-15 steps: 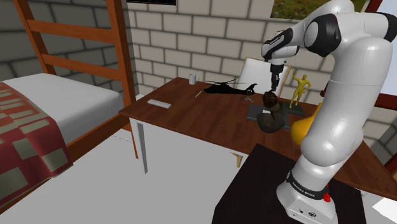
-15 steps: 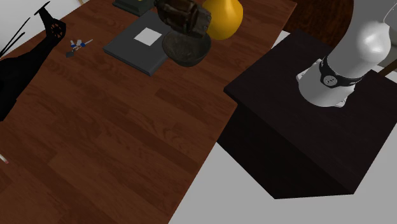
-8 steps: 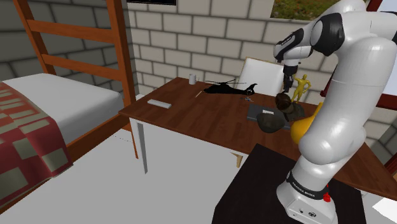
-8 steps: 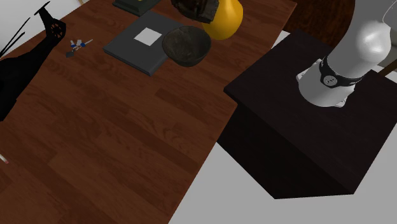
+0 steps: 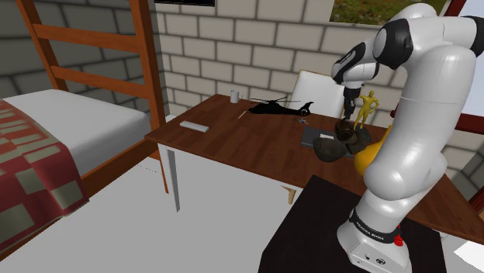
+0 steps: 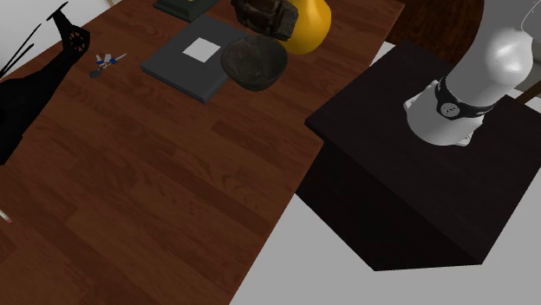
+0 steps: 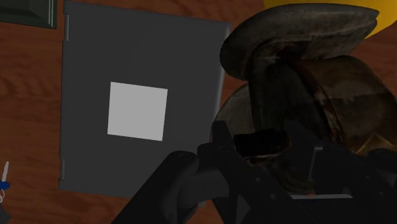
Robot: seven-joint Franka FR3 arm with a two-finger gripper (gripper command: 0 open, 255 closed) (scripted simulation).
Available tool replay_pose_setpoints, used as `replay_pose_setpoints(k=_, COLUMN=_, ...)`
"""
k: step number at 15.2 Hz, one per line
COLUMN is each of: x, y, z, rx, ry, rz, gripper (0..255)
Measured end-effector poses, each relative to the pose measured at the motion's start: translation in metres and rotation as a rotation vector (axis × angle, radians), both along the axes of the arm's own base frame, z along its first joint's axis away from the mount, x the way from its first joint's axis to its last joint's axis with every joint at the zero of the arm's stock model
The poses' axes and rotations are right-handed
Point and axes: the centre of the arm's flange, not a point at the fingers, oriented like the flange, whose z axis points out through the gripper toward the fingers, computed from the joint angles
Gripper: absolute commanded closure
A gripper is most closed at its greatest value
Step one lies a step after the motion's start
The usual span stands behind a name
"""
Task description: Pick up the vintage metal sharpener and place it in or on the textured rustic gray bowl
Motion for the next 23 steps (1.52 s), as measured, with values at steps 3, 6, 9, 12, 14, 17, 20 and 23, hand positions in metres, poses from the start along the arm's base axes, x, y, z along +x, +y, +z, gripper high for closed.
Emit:
replay_pose_setpoints(k=3, x=0.001, y=-0.001, z=-0.015, rx=-0.002, ry=-0.002, rz=0.001, gripper=255)
replay_pose_setpoints(k=6, x=0.002, y=-0.001, z=-0.030, rx=-0.002, ry=-0.001, rz=0.000, gripper=255)
replay_pose_setpoints(k=9, x=0.002, y=-0.002, z=-0.046, rx=-0.004, ry=-0.003, rz=0.002, gripper=255)
replay_pose_setpoints(k=12, x=0.001, y=0.000, z=-0.055, rx=-0.002, ry=-0.003, rz=0.001, gripper=255)
replay_pose_setpoints(k=14, x=0.002, y=0.000, z=-0.056, rx=-0.002, ry=-0.003, rz=0.001, gripper=255)
replay_pose_setpoints(k=17, x=0.001, y=0.000, z=-0.057, rx=-0.002, ry=-0.003, rz=0.001, gripper=255)
replay_pose_setpoints(k=20, x=0.000, y=0.000, z=-0.057, rx=-0.002, ry=-0.001, rz=0.000, gripper=0)
replay_pose_setpoints(k=23, x=0.000, y=0.000, z=-0.058, rx=-0.001, ry=-0.001, rz=0.000, gripper=0)
